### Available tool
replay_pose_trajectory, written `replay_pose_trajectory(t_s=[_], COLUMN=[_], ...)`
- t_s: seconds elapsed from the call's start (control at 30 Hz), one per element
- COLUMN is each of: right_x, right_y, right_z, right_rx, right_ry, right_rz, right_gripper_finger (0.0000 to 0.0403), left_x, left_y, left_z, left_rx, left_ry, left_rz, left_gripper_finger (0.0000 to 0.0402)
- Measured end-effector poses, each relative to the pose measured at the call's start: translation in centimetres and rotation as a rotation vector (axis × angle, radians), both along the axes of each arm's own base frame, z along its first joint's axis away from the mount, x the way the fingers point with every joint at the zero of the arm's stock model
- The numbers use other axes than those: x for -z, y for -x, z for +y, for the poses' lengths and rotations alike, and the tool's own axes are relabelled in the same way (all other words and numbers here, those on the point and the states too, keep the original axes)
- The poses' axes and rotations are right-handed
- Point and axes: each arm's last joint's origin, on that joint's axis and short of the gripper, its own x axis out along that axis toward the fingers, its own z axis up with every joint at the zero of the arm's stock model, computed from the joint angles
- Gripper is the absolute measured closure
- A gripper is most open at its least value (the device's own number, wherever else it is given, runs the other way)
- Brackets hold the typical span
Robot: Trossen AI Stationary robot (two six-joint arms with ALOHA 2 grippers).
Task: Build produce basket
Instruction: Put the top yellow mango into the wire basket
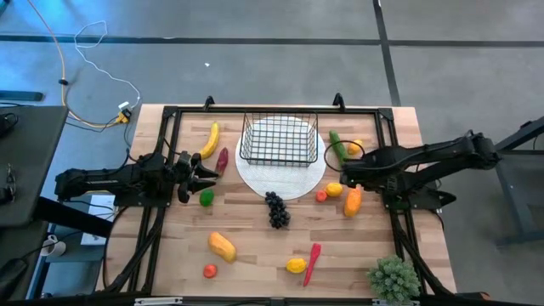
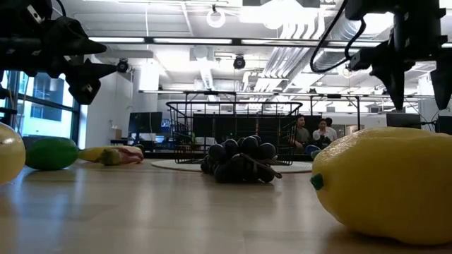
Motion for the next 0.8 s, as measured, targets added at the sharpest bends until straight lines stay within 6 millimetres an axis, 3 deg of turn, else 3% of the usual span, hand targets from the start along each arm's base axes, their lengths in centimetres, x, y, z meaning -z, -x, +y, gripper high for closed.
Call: replay_pose_trajectory(t_s=[0.4,0.8], right_x=[3.5,3.7], right_y=[-0.4,-0.1], right_z=[0.1,0.0], right_rx=[0.0,0.0], right_ry=[-0.032,0.006], right_rz=[0.005,0.026], right_gripper_finger=[0.0147,0.0147], left_x=[0.0,0.0], left_y=[0.0,0.0], left_z=[0.0,0.0], left_rx=[-0.002,-0.013], left_ry=[0.034,0.035], left_rz=[-0.001,-0.001], left_gripper_finger=[0.0227,0.0227])
